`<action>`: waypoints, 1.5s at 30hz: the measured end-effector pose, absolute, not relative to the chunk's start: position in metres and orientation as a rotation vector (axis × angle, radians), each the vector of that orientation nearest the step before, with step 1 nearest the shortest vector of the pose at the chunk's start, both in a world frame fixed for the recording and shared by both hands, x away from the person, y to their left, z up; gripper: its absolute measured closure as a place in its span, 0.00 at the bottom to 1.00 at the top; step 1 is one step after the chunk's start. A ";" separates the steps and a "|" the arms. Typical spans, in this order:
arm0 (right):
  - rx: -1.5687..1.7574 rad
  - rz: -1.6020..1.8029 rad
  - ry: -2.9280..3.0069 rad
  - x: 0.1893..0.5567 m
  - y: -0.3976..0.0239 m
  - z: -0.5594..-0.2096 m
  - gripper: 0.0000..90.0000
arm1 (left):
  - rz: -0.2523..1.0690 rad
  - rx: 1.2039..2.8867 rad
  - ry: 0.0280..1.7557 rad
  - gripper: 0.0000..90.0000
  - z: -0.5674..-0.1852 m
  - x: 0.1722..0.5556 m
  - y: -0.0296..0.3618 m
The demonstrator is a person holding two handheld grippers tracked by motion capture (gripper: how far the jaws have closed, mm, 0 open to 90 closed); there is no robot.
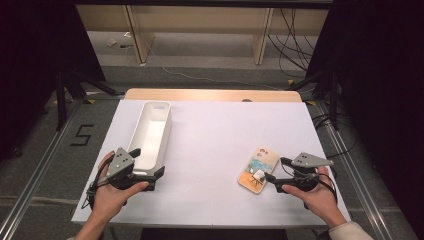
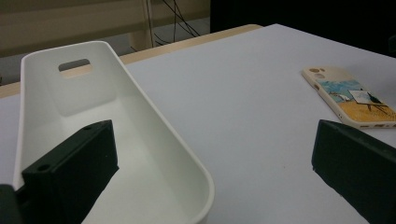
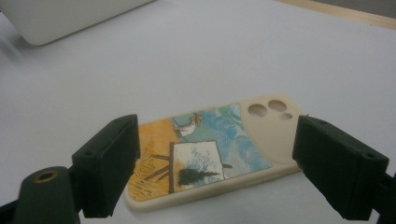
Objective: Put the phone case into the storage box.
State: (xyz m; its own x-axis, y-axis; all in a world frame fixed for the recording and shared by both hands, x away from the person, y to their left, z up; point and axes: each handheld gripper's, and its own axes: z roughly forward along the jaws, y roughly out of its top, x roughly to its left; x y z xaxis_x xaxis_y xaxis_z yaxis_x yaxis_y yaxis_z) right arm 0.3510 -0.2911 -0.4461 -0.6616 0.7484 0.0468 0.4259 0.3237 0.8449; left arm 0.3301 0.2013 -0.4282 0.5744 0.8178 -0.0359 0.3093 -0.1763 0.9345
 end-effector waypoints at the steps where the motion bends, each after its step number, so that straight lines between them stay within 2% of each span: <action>1: 1.046 1.268 2.242 0.351 -0.291 -0.446 0.18 | 0.599 1.746 0.935 0.00 -0.428 0.330 0.201; 17: 1.031 1.257 2.251 0.352 -0.292 -0.446 0.23 | 0.601 1.742 0.936 0.00 -0.428 0.330 0.202; 20: 1.029 1.251 2.250 0.352 -0.293 -0.446 0.27 | 0.600 1.743 0.936 0.00 -0.429 0.330 0.202; 23: 1.033 1.230 2.250 0.353 -0.295 -0.445 0.36 | 0.601 1.742 0.935 0.00 -0.428 0.330 0.202; 30: 1.058 1.165 2.282 0.360 -0.302 -0.447 0.71 | 0.599 1.744 0.934 0.00 -0.429 0.330 0.202; 31: 1.058 1.165 2.282 0.360 -0.302 -0.447 0.71 | 0.599 1.744 0.934 0.00 -0.429 0.330 0.202; 32: 1.059 1.138 2.278 0.363 -0.304 -0.446 0.84 | 0.599 1.744 0.935 0.00 -0.429 0.330 0.201; 36: 1.087 1.082 2.284 0.367 -0.307 -0.447 1.00 | 0.599 1.745 0.934 0.00 -0.429 0.330 0.201; 45: 1.164 0.978 2.302 0.378 -0.307 -0.452 1.00 | 0.597 1.741 0.937 0.00 -0.429 0.330 0.201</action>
